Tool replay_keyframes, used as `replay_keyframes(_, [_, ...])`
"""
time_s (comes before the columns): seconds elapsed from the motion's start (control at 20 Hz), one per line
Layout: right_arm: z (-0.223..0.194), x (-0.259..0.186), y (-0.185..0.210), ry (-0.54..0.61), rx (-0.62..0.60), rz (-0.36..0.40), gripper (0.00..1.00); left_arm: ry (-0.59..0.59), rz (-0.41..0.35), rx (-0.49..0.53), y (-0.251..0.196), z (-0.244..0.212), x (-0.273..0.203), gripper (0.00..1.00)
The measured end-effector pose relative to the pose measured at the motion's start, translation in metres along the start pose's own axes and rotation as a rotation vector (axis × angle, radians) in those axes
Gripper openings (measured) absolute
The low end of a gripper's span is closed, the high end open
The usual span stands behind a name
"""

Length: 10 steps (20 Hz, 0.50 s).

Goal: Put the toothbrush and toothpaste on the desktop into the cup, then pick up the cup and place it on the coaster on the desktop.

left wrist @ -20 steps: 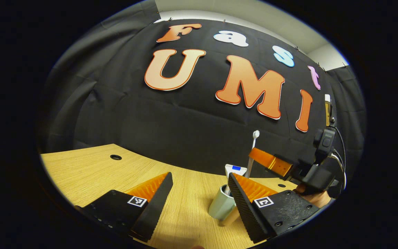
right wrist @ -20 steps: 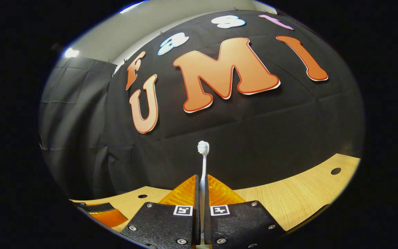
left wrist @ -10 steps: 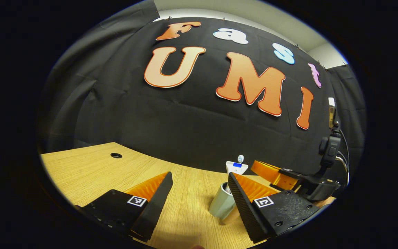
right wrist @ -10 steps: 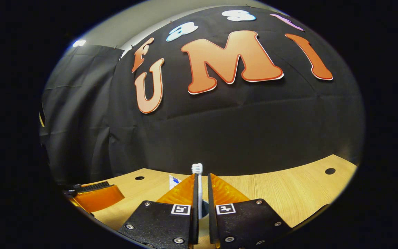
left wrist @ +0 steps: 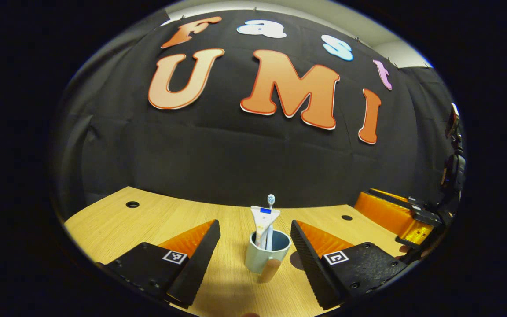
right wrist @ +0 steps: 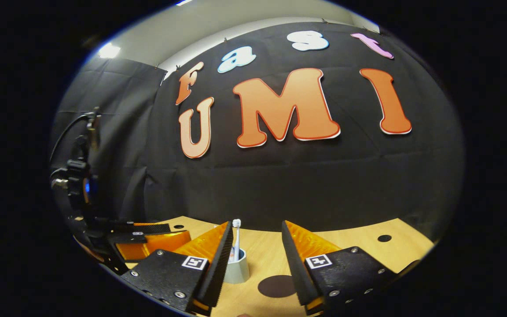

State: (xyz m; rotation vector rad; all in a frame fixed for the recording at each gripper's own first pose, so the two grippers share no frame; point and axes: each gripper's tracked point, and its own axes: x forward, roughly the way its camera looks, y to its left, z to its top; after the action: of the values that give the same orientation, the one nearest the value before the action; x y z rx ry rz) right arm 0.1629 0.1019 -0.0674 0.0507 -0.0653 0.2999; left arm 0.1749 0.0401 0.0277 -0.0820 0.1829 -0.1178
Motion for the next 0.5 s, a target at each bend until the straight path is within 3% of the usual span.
replay_keyframes(0.05, [0.003, -0.012, -0.005, 0.001, -0.022, -0.006, 0.65, 0.051, -0.008, 0.003, -0.005, 0.000, 0.006, 0.96])
replay_keyframes(0.1, [0.005, -0.022, -0.010, 0.000, -0.039, -0.010, 0.78, 0.114, -0.013, 0.013, -0.009, -0.006, 0.012, 0.96])
replay_keyframes(0.2, [0.010, -0.043, -0.018, -0.007, -0.053, -0.010, 0.86, 0.245, -0.016, 0.036, -0.015, -0.018, 0.023, 0.97])
replay_keyframes(0.5, [0.015, -0.087, -0.040, -0.024, -0.067, -0.028, 0.92, 0.598, 0.000, -0.008, -0.024, -0.062, 0.036, 0.97])
